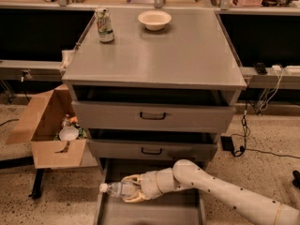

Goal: Pick blue plastic bottle from bottom drawer and place on counter

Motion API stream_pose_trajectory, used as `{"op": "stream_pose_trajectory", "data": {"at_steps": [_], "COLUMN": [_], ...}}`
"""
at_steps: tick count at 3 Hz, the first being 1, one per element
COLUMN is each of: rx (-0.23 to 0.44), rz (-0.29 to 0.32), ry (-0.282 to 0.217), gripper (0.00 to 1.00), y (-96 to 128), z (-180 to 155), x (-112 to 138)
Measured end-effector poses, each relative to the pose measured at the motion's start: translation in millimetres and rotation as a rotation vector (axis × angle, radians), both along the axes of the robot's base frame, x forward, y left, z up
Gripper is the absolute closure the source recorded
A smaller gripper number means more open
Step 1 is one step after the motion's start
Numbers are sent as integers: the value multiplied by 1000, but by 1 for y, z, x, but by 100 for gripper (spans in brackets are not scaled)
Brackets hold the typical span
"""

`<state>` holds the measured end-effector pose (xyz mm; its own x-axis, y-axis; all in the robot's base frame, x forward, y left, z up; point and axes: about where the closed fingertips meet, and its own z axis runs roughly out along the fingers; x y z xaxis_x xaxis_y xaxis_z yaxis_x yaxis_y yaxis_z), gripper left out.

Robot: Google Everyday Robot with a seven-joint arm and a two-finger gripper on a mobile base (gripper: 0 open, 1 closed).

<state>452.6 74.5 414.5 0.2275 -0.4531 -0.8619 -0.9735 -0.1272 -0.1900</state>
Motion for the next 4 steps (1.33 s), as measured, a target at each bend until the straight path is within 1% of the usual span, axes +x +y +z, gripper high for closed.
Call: {"op": "stream_pose_trajectory", "data": {"at_steps": [1,2,3,4], "rx": [66,278,404,404], "rz": [8,24,28,29], "ry": [20,-50,-122,-122], "gripper": [100,100,100,100], "y": [-4,-34,-65,-65], "z": [8,101,179,179], "x": [2,4,-8,-8]}}
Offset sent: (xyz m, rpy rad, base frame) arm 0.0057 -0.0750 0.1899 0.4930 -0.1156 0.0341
